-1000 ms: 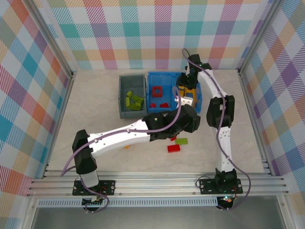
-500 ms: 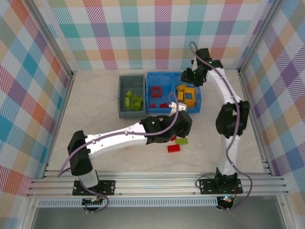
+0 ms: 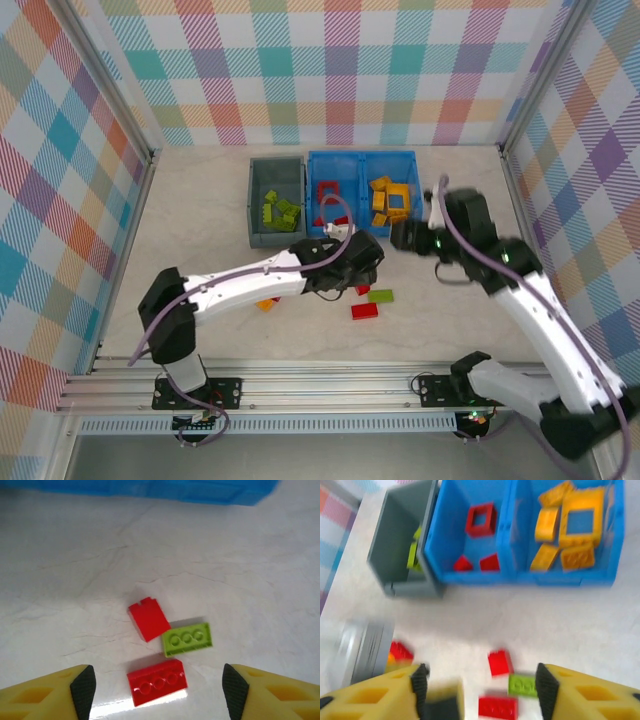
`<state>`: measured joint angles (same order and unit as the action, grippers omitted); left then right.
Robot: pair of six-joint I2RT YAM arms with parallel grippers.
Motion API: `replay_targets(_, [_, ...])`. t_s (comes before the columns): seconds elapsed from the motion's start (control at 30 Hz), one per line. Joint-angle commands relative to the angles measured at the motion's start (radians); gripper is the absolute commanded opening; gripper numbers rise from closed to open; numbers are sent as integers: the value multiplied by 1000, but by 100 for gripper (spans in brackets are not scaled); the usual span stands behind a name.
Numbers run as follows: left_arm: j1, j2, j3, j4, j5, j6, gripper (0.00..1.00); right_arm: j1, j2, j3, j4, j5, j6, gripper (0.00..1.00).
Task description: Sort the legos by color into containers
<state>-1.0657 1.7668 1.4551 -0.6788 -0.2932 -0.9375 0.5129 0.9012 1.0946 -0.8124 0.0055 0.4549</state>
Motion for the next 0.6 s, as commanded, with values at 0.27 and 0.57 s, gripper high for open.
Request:
replay_targets(0.27, [71,275,112,37,155,-240,75,72,-356,-102,-175,-121,80,76])
replay_targets(0.57, [83,363,152,52,161,-228,61,72,-303,-108,-136,-134,86,74])
